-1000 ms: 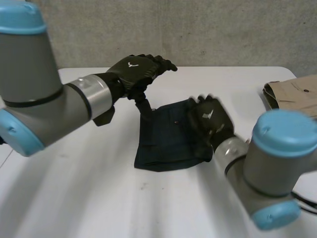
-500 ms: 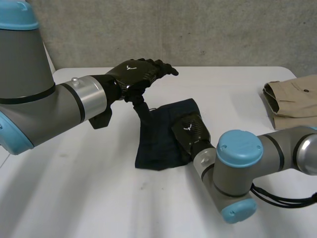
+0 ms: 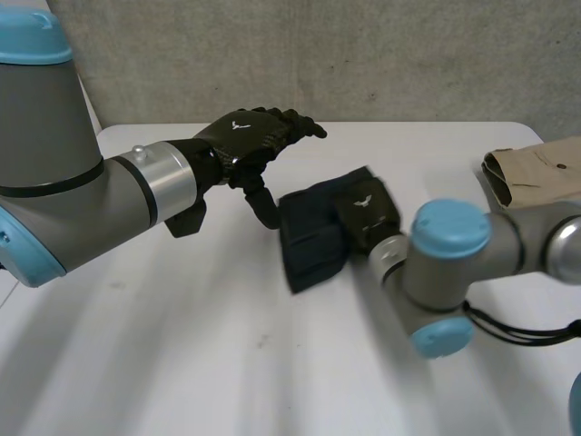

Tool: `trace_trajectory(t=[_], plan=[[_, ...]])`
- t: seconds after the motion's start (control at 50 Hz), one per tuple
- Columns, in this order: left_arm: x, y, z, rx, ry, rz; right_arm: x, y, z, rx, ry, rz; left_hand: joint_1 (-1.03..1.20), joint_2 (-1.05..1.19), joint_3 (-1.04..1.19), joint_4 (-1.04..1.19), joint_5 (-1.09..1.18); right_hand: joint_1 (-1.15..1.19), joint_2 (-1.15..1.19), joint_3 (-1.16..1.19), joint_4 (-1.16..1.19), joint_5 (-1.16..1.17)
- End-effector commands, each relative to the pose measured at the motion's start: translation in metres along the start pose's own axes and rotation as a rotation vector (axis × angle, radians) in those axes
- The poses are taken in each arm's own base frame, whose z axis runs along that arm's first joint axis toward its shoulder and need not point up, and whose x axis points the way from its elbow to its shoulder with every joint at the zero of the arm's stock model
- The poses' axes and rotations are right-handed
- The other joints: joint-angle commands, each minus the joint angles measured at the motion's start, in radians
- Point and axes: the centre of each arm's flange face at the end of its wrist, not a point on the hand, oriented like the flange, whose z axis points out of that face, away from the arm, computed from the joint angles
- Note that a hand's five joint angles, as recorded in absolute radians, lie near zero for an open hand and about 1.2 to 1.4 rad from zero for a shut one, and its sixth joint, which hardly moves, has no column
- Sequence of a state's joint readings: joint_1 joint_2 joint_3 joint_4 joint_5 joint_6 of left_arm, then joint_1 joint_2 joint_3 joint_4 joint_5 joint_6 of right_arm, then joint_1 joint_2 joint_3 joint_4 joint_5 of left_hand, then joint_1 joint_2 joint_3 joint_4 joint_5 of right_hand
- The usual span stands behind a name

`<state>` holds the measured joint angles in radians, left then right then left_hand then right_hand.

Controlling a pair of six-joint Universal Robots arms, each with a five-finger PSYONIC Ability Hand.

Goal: Fold the laundry.

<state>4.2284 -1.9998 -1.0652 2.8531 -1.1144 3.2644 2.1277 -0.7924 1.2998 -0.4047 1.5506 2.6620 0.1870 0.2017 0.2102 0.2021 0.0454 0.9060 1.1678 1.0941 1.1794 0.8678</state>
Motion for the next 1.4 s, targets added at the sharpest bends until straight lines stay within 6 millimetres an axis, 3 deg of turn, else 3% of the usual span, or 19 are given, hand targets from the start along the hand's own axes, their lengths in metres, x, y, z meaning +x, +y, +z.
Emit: trace_trajectory(t=[0.02,0.12,0.22,0.34,0.4,0.42,0.5,0.54,0.62,0.64,0.72,0.78,0.96,1.08,1.24,1.26,1.28,1.3,1.4], plan=[[0.001,-0.004,-0.003,0.010,-0.001,-0.004,0.084,0.026,0.010,-0.071,0.066,-0.064,0.003,-0.012,-0.020,-0.012,-0.030,0.490,0.228,0.302,0.217,0.354],[0.001,-0.003,-0.004,0.006,-0.002,-0.010,0.125,0.041,0.008,-0.048,0.015,-0.177,0.003,-0.012,-0.020,-0.012,-0.030,0.490,0.228,0.302,0.217,0.354],[0.002,0.000,-0.006,-0.005,-0.001,-0.015,0.143,0.046,0.010,0.008,-0.029,-0.227,0.003,-0.012,-0.020,-0.012,-0.030,0.490,0.228,0.302,0.217,0.354],[0.003,0.002,-0.006,-0.010,-0.001,-0.017,0.172,0.025,0.027,0.146,-0.003,-0.256,0.003,-0.012,-0.020,-0.012,-0.030,0.490,0.228,0.302,0.217,0.354],[0.003,0.001,-0.006,-0.008,-0.001,-0.017,0.203,0.005,0.039,0.226,0.076,-0.242,0.003,-0.012,-0.020,-0.012,-0.030,0.490,0.228,0.302,0.217,0.354],[0.003,0.001,-0.006,-0.008,-0.002,-0.016,0.225,-0.006,0.043,0.280,0.126,-0.227,0.006,-0.009,-0.017,-0.009,-0.027,0.490,0.228,0.302,0.217,0.354],[0.003,0.000,-0.007,-0.006,-0.003,-0.015,0.275,-0.034,0.047,0.423,0.224,-0.186,0.006,-0.009,-0.017,-0.009,-0.027,0.490,0.228,0.302,0.217,0.354],[0.003,-0.001,-0.007,-0.002,-0.003,-0.015,0.291,-0.041,0.048,0.475,0.245,-0.164,0.006,-0.009,-0.017,-0.009,-0.027,0.490,0.228,0.302,0.217,0.354],[0.003,-0.006,-0.009,0.011,-0.004,-0.019,0.331,-0.042,0.046,0.543,0.299,-0.127,0.006,-0.009,-0.017,-0.009,-0.027,0.490,0.228,0.302,0.217,0.354],[0.003,-0.006,-0.009,0.012,-0.004,-0.025,0.346,-0.037,0.043,0.547,0.319,-0.126,0.006,-0.009,-0.017,-0.009,-0.027,0.490,0.228,0.302,0.217,0.354],[0.004,-0.005,-0.009,0.011,-0.001,-0.045,0.369,-0.015,0.037,0.521,0.318,-0.129,0.006,-0.009,-0.017,-0.009,-0.027,0.490,0.228,0.302,0.217,0.354],[0.004,-0.003,-0.008,0.006,-0.001,-0.051,0.377,0.010,0.034,0.479,0.286,-0.122,0.006,-0.009,-0.017,-0.009,-0.027,0.490,0.228,0.302,0.217,0.354],[0.004,0.001,-0.007,-0.005,0.002,-0.058,0.388,0.116,0.002,0.296,0.146,-0.032,0.006,-0.009,-0.017,-0.009,-0.027,0.490,0.228,0.302,0.217,0.354],[0.004,0.006,-0.005,-0.018,0.003,-0.065,0.397,0.158,-0.019,0.228,0.132,0.022,0.006,-0.009,-0.017,-0.009,-0.027,0.490,0.228,0.302,0.217,0.354],[0.004,0.005,-0.005,-0.010,0.001,-0.060,0.396,0.168,-0.032,0.203,0.105,0.057,0.006,-0.009,-0.017,-0.009,-0.027,0.490,0.228,0.302,0.217,0.354],[0.004,0.005,-0.005,-0.010,0.001,-0.061,0.395,0.168,-0.033,0.192,0.112,0.077,0.003,-0.012,-0.020,-0.012,-0.030,-0.151,-0.413,-0.339,-0.424,-0.287],[0.004,0.005,-0.005,-0.010,0.001,-0.060,0.394,0.167,-0.034,0.186,0.115,0.091,0.006,-0.009,-0.017,-0.009,-0.027,-0.588,-0.849,-0.776,-0.861,-0.724],[0.004,0.004,-0.006,-0.010,0.001,-0.061,0.394,0.162,-0.035,0.180,0.124,0.099,0.006,-0.009,-0.017,-0.009,-0.027,-0.732,-0.993,-0.920,-1.005,-0.868],[0.005,0.003,-0.007,-0.007,0.002,-0.058,0.409,0.120,-0.047,0.120,0.231,0.147,0.003,-0.012,-0.020,-0.012,-0.030,-0.732,-0.993,-0.920,-1.005,-0.868]])
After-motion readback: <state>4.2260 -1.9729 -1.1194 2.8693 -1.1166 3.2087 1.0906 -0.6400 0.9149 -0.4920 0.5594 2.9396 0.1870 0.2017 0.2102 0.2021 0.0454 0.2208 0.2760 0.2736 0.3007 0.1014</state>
